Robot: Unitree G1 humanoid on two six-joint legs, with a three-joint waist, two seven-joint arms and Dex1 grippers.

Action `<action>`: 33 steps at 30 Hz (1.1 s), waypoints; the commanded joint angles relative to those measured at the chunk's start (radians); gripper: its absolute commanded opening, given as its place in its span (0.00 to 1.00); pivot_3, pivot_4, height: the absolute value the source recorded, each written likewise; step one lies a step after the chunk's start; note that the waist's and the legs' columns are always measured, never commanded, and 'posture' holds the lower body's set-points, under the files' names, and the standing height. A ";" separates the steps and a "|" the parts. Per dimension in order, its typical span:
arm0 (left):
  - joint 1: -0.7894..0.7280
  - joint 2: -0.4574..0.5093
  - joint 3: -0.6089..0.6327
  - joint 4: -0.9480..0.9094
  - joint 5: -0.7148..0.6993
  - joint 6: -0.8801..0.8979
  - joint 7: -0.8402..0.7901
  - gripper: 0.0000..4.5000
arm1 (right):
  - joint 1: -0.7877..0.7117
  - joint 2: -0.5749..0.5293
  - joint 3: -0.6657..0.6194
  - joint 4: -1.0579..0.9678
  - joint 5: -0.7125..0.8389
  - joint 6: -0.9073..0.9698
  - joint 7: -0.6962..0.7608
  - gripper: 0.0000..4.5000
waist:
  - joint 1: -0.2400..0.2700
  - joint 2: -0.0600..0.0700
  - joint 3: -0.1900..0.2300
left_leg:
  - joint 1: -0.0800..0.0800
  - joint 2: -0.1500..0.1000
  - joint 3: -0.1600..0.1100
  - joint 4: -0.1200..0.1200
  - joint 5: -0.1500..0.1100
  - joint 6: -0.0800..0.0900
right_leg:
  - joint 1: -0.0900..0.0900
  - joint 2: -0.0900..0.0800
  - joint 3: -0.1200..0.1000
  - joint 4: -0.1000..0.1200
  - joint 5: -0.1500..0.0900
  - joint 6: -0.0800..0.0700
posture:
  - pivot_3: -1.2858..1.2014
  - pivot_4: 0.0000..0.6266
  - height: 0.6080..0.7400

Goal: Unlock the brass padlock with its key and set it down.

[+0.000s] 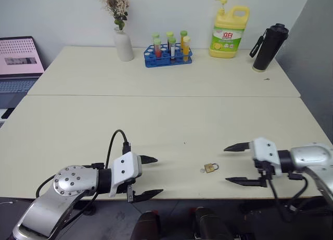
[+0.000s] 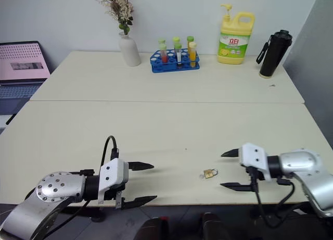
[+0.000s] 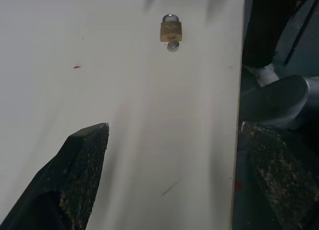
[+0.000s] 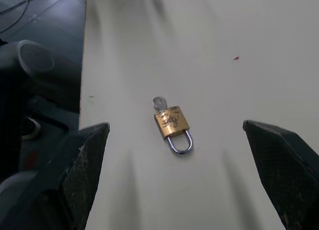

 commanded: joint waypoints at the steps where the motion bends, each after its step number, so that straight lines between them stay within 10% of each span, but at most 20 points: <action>1: -0.014 0.006 -0.016 -0.039 0.005 -0.014 -0.003 1.00 | -0.074 0.023 0.085 0.058 -0.075 -0.037 0.016 1.00 | 0.000 0.000 0.000 | 0.000 0.000 0.000 0.000 0.000 0.000 | 0.000 0.000 0.000 0.000 0.000 0.000 | 0.52 0.24 1.00; 18: -0.059 -0.001 -0.067 -0.068 0.009 0.016 0.022 1.00 | -0.210 0.144 0.255 0.373 -0.287 -0.248 0.028 1.00 | -0.002 -0.001 0.000 | 0.001 0.000 0.000 0.000 0.000 0.000 | 0.001 0.001 0.000 0.001 0.000 0.000 | 0.52 0.24 1.00; 30: -0.071 -0.004 -0.092 -0.058 0.022 0.013 0.036 1.00 | -0.215 0.148 0.280 0.416 -0.351 -0.287 0.011 0.23 | -0.002 -0.006 -0.005 | 0.006 0.001 0.001 0.001 0.000 0.000 | 0.004 0.001 0.001 0.003 0.000 0.000 | 0.52 0.24 1.00; 33: -0.075 -0.009 -0.094 -0.050 0.020 0.015 0.040 1.00 | -0.218 0.155 0.276 0.412 -0.348 -0.272 0.001 0.22 | -0.002 -0.007 -0.005 | 0.009 0.001 0.001 0.001 0.000 0.000 | 0.006 0.001 0.001 0.003 0.000 -0.001 | 0.52 0.24 1.00</action>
